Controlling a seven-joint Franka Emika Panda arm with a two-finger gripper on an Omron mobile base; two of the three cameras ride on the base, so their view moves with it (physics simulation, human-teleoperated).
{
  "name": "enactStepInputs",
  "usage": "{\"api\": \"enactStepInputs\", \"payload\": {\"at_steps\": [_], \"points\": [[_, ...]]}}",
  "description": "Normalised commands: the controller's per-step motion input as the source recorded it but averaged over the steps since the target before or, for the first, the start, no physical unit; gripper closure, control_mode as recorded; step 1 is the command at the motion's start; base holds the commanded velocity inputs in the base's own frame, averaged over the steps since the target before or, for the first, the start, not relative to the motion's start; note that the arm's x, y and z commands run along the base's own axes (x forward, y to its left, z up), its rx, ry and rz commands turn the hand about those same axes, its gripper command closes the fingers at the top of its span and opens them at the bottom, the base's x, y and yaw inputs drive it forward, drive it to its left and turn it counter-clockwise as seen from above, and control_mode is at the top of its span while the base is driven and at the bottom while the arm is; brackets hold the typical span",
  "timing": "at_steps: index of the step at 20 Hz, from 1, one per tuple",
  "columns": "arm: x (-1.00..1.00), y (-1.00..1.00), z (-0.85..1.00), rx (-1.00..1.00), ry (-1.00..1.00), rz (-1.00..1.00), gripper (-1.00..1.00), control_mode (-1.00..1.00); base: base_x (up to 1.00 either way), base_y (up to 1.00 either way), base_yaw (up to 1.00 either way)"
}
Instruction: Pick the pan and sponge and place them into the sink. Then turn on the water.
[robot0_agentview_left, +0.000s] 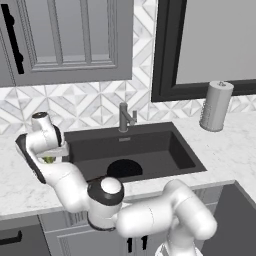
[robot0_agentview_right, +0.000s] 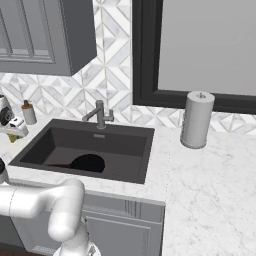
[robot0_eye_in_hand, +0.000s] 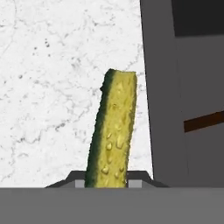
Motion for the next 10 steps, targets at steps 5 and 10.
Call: {"api": "enactStepInputs", "payload": {"at_steps": [5,10], "points": [[-0.43,-1.00,0.26,0.03,-0.02,-0.01,1.00,-1.00,0.00,0.00,0.00],[-0.18,-1.00,0.04,0.04,0.00,0.00,1.00,-1.00,0.00,0.00,0.00]]}}
